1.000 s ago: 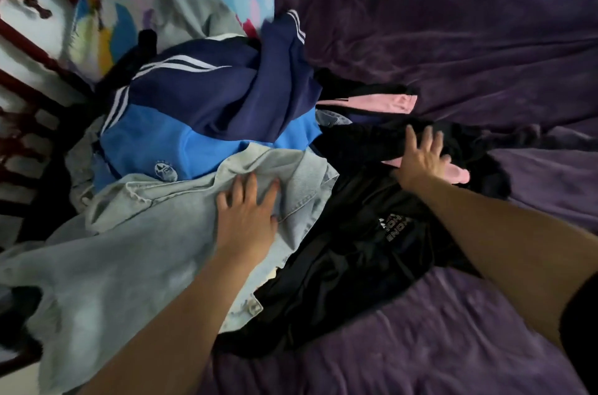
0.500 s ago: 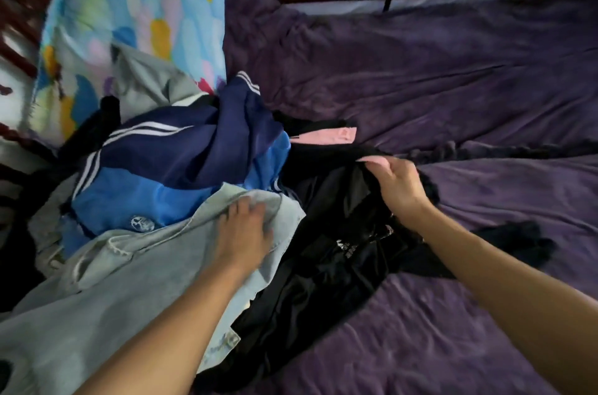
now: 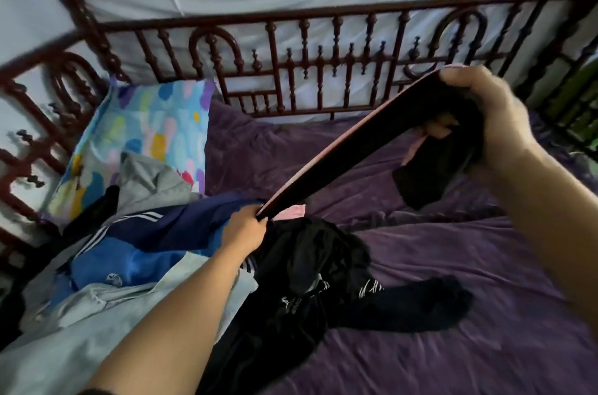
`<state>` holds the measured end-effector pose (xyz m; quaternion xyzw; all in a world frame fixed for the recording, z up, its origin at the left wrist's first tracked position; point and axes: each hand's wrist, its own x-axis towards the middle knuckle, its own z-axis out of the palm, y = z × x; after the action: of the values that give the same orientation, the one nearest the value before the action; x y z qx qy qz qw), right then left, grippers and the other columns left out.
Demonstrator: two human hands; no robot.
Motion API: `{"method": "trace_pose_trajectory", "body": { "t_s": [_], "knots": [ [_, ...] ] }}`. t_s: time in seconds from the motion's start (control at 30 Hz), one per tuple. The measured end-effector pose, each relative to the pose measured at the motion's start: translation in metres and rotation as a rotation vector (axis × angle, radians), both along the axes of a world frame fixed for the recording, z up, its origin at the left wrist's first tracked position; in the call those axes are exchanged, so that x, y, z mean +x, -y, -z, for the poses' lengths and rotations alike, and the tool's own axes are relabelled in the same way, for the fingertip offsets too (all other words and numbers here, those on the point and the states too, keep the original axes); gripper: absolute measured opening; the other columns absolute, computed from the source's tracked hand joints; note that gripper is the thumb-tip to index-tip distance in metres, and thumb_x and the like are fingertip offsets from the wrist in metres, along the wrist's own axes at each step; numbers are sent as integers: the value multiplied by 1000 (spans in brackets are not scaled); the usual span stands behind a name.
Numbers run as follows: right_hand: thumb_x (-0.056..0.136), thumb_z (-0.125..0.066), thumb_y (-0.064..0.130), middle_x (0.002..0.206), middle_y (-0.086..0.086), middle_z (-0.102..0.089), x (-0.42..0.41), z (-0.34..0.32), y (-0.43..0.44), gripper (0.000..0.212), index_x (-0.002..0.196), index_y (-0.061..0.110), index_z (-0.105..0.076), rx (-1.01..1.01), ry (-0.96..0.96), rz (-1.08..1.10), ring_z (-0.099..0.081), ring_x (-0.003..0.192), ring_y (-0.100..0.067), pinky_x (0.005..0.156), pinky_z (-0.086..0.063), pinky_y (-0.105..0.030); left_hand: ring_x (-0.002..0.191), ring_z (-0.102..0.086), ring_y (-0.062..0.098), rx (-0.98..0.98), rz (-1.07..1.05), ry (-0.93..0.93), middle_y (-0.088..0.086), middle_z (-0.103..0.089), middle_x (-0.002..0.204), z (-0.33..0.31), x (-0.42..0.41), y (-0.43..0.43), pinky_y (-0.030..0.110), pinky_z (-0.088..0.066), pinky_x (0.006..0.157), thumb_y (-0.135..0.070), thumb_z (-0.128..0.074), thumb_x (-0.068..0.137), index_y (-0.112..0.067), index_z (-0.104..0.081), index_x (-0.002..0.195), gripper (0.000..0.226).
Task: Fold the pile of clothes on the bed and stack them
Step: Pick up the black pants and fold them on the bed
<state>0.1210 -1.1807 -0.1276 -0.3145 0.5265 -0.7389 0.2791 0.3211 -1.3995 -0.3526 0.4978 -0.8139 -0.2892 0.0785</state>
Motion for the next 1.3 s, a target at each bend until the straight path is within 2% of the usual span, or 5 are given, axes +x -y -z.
{"method": "trace_pose_trajectory", "body": {
  "t_s": [0.4,0.73,0.9,1.07,1.3],
  "knots": [
    [84,-64,20,78,-13,-67,-72,138,-21,12,78,10,-66,959,-596,230,-64,78,-32,58,-39,-32,67,-54,22,-342,-44,-603,1,-55,64,-271,-13,-27,26,-37,57,-4,-40,70,-17,-57,67,21],
    [82,-55,65,122,8,-67,98,103,-23,62,125,21,-60,89,-33,-321,-60,115,-5,94,-46,-22,68,-65,25,206,-220,-838,9,-69,69,-308,-6,-42,35,-55,47,6,-32,81,-9,-63,78,35],
    [81,-70,41,95,5,-69,156,146,-6,31,102,18,-65,693,-621,-190,-67,91,-16,78,-51,-30,53,-64,22,423,-193,-912,7,-66,52,-294,16,-30,32,-53,45,13,-38,82,-6,-65,67,36],
    [95,-56,15,74,-10,-73,147,107,6,25,80,3,-72,480,133,-100,-69,61,-19,58,-51,-23,82,-60,26,380,-266,-941,17,-58,89,-280,68,27,40,-57,61,15,-48,83,0,-56,91,19],
    [88,-66,32,72,0,-75,131,2,53,18,81,18,-73,506,124,-70,-70,58,-14,40,-46,-15,112,-43,7,-215,441,-311,-9,-42,122,-216,118,5,21,-35,93,-26,-85,68,-28,-43,138,82]
  ]
}}
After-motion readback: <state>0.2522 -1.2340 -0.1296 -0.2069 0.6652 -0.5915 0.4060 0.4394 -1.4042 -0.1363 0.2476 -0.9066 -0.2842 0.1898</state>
